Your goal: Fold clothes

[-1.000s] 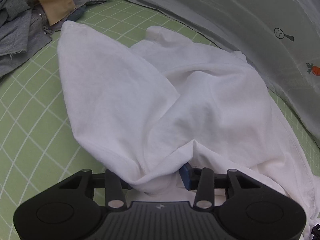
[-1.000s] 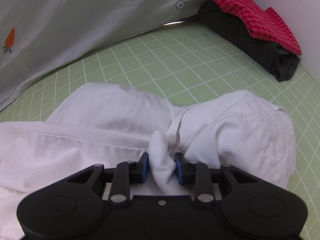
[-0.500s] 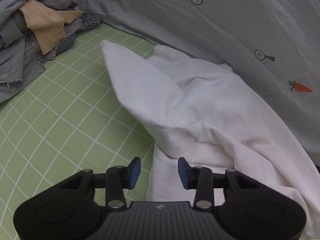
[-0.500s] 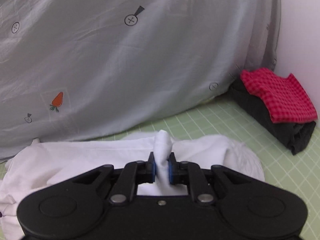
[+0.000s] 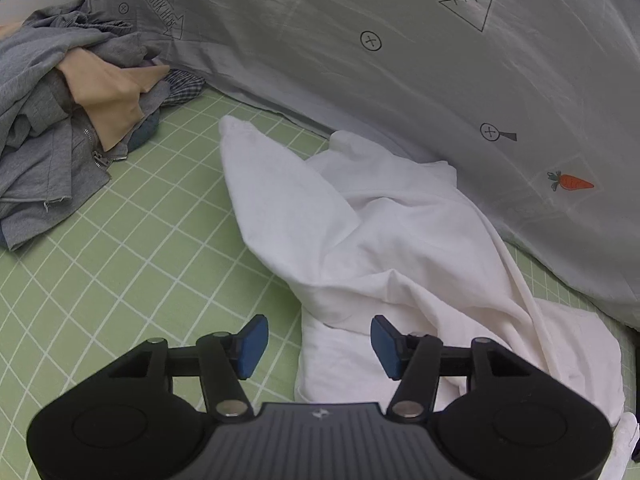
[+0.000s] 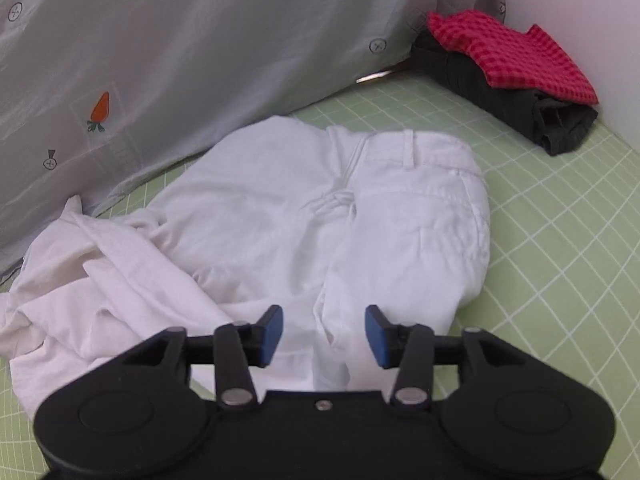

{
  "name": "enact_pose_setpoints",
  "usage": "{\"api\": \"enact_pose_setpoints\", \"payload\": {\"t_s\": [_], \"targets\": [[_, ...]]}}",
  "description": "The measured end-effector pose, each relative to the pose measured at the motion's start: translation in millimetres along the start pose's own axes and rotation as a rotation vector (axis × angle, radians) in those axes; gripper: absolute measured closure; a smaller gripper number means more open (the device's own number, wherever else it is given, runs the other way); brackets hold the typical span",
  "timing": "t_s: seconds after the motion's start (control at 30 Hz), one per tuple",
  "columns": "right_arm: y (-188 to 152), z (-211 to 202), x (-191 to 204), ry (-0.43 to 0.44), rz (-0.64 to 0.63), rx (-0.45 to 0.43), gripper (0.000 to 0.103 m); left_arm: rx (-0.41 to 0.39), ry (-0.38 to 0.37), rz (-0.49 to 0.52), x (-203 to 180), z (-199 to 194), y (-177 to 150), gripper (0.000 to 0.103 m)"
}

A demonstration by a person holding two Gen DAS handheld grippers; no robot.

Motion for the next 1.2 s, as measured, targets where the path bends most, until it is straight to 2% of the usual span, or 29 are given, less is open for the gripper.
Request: {"api": "enact_pose_setpoints", "payload": {"t_s": [0.03, 0.07, 0.13, 0.2, 0.3, 0.43, 0.6, 0.63, 0.67, 0.7, 0.73, 0.77, 0.87, 1.0, 1.13, 1.2], "targets": [[12, -5, -3, -0.029, 0.002, -0.040, 0.019, -0.007, -0.003, 0.008, -6, 1, 5, 0.038], [22, -9, -7, -0.060, 0.010, -0.075, 0.009, -0.015, -0.006, 0.016, -12, 3, 10, 0.034], [34, -2, -19, -0.111, 0.039, -0.080, 0.008, -0.025, -0.012, 0.031, -24, 9, 21, 0.033], [41, 10, -32, -0.151, 0.069, -0.059, 0.008, -0.014, -0.019, 0.036, -39, 31, 33, 0.032], [36, 34, -51, -0.195, 0.131, 0.011, 0.008, 0.002, -0.031, 0.045, -61, 65, 50, 0.031], [29, 56, -67, -0.261, 0.160, 0.059, 0.008, 0.023, -0.046, 0.057, -91, 110, 74, 0.031], [27, 81, -71, -0.313, 0.146, 0.110, 0.008, 0.113, -0.010, 0.096, -115, 167, 76, 0.034], [26, 84, -70, -0.321, 0.147, 0.114, 0.008, 0.107, -0.007, 0.102, -114, 170, 74, 0.040], [26, 86, -69, -0.329, 0.146, 0.117, 0.008, 0.101, -0.005, 0.107, -114, 173, 71, 0.060], [26, 87, -68, -0.338, 0.142, 0.117, 0.008, 0.091, -0.004, 0.114, -113, 173, 70, 0.074], [26, 87, -67, -0.344, 0.135, 0.118, 0.008, 0.074, -0.007, 0.124, -112, 170, 71, 0.095], [26, 87, -66, -0.349, 0.125, 0.118, 0.008, 0.058, -0.014, 0.127, -111, 166, 72, 0.100], [25, 83, -64, -0.343, 0.106, 0.117, 0.008, 0.010, -0.053, 0.092, -105, 142, 81, 0.102], [24, 69, -63, -0.314, 0.123, 0.098, 0.008, -0.101, -0.089, 0.100, -94, 75, 84, 0.102], [15, 50, -61, -0.282, 0.134, 0.080, 0.009, -0.152, -0.092, 0.054, -52, 3, 57, 0.102], [5, 40, -61, -0.267, 0.136, 0.076, 0.009, -0.146, -0.077, 0.020, -23, -22, 34, 0.102]]}}
Point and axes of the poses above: each gripper's, at about its wrist camera, not at the fingertips, and z roughly the way its jaws point, x to its left, y to its top, the point moved 10 cm from there along z, roughly the way its jaws point, and after that the axes turned 8 degrees about -z, right-handed, at the moved point
